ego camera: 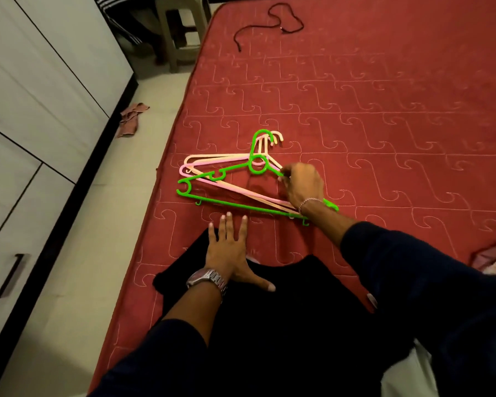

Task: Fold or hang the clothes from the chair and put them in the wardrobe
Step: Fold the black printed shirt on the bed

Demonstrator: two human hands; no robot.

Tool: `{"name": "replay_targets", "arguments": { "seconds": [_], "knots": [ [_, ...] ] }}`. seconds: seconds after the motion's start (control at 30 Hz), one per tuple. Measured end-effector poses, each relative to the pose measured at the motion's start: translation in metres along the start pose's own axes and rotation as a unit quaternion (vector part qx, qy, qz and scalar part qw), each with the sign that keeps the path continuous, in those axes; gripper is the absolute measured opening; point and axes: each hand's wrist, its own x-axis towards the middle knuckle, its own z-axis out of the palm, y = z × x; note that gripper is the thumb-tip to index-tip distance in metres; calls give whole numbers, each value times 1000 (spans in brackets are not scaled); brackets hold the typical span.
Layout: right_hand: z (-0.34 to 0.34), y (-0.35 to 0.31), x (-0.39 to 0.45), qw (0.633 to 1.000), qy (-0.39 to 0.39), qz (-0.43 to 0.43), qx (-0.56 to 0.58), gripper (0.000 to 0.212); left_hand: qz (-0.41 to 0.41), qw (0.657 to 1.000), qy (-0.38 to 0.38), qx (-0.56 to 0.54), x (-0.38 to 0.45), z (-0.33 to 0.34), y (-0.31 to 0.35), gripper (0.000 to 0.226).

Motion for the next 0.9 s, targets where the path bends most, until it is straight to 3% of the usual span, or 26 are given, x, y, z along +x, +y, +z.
{"name": "replay_targets", "arguments": {
  "seconds": [0.17,0.37,0.47,0.6,0.67,0.8,0.9],
  "knots": [
    [18,-3,29,998,16,-50,46,16,5,1000,-18,-13,8,1,-3,175],
    [33,22,-41,985,20,-134,108,13,6,1000,-5,-19,7,5,-5,173],
    [27,50,-85,987,19,-129,98,12,-7,1000,-23,-6,6,-2,-2,173],
    [-6,85,-140,992,-7,-98,75,31,-23,999,-1,42,-5,-10,9,172],
    [-26,99,-165,992,-16,-94,77,36,-9,998,18,59,-20,-9,17,155],
    [-62,128,-216,998,-1,-55,41,31,80,991,96,56,-68,12,52,86],
    [-86,148,-264,999,-5,11,30,27,132,981,141,11,-102,32,88,64]
  ]
}}
